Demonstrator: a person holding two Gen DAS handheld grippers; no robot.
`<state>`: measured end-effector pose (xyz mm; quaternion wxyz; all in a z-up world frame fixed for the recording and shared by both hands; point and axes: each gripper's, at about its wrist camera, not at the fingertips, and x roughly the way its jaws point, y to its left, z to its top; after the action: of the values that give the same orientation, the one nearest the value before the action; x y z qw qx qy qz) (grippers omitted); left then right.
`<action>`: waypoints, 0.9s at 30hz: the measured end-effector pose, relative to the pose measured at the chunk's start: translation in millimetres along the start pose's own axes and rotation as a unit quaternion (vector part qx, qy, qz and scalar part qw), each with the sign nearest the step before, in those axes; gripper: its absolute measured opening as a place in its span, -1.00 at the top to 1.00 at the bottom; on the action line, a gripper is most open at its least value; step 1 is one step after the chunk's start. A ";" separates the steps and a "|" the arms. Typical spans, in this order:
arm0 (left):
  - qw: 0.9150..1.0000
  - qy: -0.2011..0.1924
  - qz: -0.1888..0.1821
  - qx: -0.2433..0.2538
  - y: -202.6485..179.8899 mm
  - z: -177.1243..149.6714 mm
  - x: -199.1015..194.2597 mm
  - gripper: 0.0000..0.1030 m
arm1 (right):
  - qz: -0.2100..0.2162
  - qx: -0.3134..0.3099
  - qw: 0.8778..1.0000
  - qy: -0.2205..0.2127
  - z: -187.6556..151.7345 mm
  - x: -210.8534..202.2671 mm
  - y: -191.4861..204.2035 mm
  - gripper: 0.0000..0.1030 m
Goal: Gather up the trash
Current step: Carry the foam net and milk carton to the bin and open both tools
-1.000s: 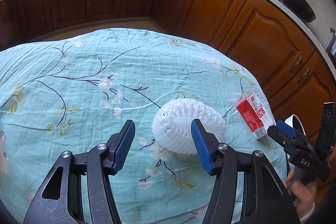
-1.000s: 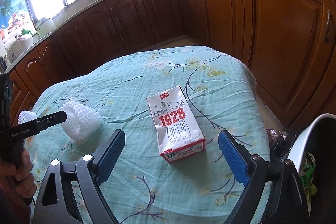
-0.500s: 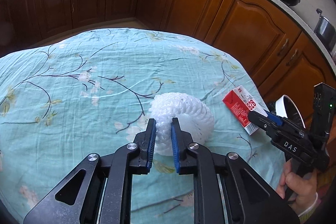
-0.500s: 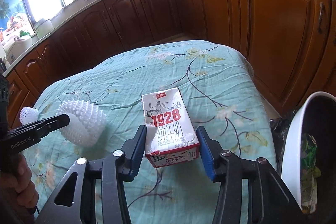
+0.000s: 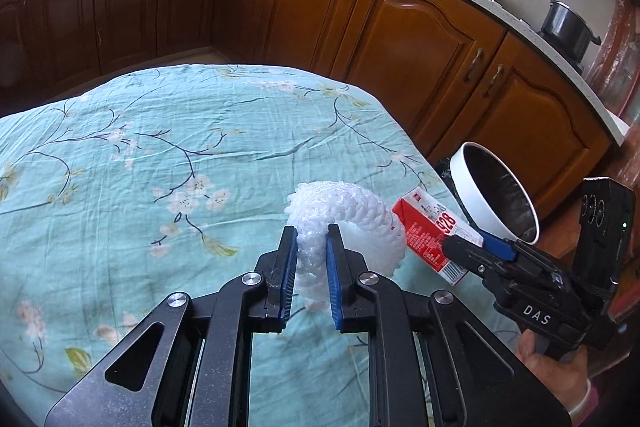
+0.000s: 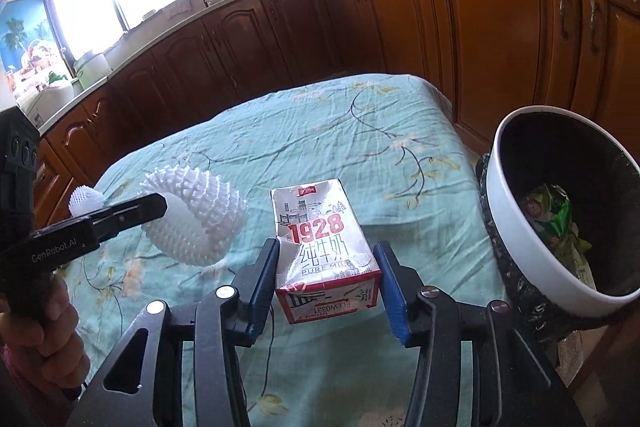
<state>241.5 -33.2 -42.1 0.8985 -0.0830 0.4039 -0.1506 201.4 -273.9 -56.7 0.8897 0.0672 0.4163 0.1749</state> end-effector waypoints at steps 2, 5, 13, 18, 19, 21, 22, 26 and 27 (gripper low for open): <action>1.000 0.002 0.000 0.002 -1.3 -3.0 1.0 0.74 | 0.005 -0.002 1.000 0.019 -2.2 9.3 -1.4 0.02; 1.000 0.007 0.002 0.002 -0.2 -7.4 1.2 0.74 | 0.004 -0.022 0.999 0.028 -1.7 16.9 6.4 -0.18; 1.000 0.012 0.004 -0.002 2.2 -13.7 -2.1 0.74 | -0.009 -0.045 0.998 0.037 1.4 26.4 10.9 0.12; 1.000 0.011 -0.001 0.010 -8.7 -13.3 -2.9 0.74 | -0.013 -0.014 1.000 0.005 -4.7 -0.7 -4.1 0.13; 1.000 0.011 -0.003 0.013 -12.3 -12.8 -2.2 0.74 | -0.013 -0.004 1.000 -0.003 -6.4 -7.8 -8.9 0.13; 1.000 0.012 -0.009 0.022 -20.9 -11.9 -0.7 0.74 | -0.012 0.016 1.000 -0.015 -9.1 -21.0 -19.1 0.13; 0.999 0.013 -0.012 0.027 -26.1 -11.4 0.0 0.74 | -0.012 0.027 0.999 -0.022 -10.7 -28.1 -24.4 0.13; 0.998 0.013 -0.026 0.046 -49.5 -10.1 2.2 0.74 | -0.017 0.055 0.997 -0.049 -15.0 -53.5 -40.7 0.13; 0.998 0.013 -0.029 0.051 -55.4 -9.6 2.8 0.74 | -0.018 0.060 0.997 -0.054 -15.5 -58.9 -43.7 0.13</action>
<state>224.8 -86.5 -35.4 0.8913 -0.0465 0.4050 -0.1985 165.8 -336.6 -36.1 0.9082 0.1223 0.3789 0.1293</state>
